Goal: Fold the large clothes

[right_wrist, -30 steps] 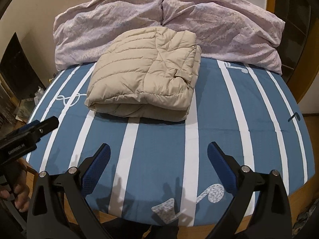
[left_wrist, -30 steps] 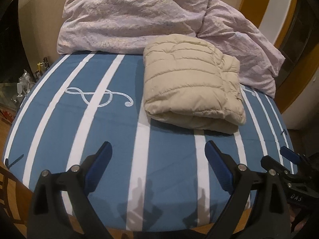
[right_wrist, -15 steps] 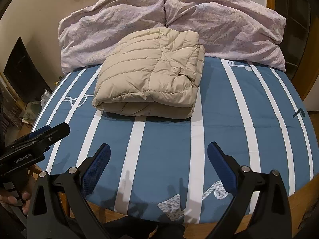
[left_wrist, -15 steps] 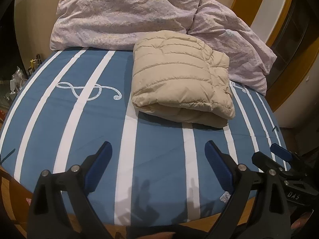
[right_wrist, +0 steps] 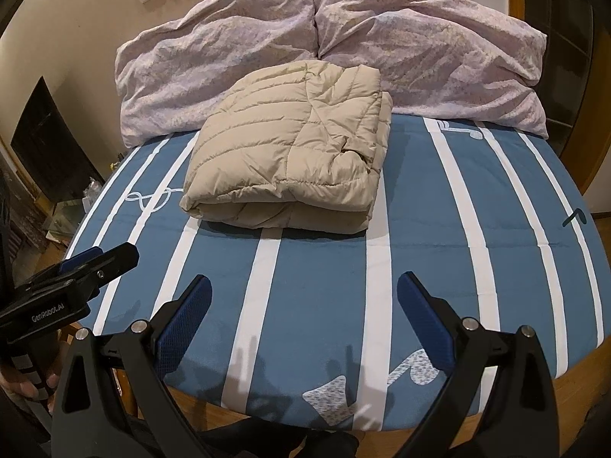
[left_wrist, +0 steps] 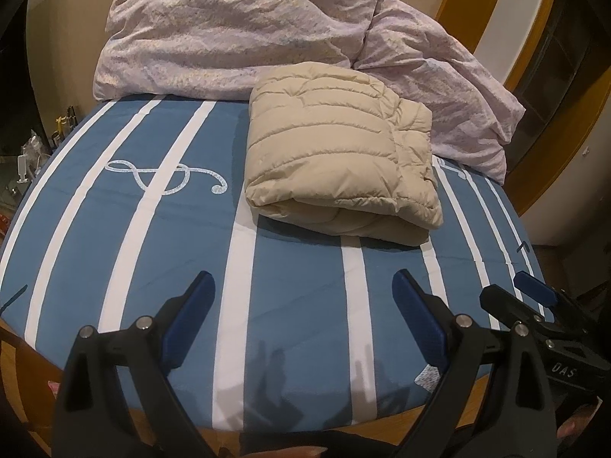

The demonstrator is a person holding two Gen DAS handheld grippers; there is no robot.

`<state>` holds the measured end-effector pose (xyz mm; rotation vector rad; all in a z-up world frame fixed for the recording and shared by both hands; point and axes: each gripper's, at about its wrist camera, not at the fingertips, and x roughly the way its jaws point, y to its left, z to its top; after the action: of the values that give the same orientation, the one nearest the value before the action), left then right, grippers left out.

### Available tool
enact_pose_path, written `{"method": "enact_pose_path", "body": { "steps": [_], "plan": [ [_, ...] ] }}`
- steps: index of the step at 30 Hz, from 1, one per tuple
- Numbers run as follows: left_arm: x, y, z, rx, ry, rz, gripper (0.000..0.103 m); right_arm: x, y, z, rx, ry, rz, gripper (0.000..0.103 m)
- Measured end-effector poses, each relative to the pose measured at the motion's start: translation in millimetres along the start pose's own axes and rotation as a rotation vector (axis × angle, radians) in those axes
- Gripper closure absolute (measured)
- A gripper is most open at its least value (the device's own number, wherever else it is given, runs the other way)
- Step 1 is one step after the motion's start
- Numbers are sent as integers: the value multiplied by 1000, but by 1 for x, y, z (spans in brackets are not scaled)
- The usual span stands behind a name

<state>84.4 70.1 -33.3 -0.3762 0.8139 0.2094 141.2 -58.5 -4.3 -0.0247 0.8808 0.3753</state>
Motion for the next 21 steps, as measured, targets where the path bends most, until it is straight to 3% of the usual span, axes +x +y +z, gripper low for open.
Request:
{"method": "enact_pose_path", "body": {
  "steps": [21],
  "plan": [
    [-3, -3, 1, 7, -10, -7, 9, -2, -2, 0, 2, -4, 8, 4]
  ]
}}
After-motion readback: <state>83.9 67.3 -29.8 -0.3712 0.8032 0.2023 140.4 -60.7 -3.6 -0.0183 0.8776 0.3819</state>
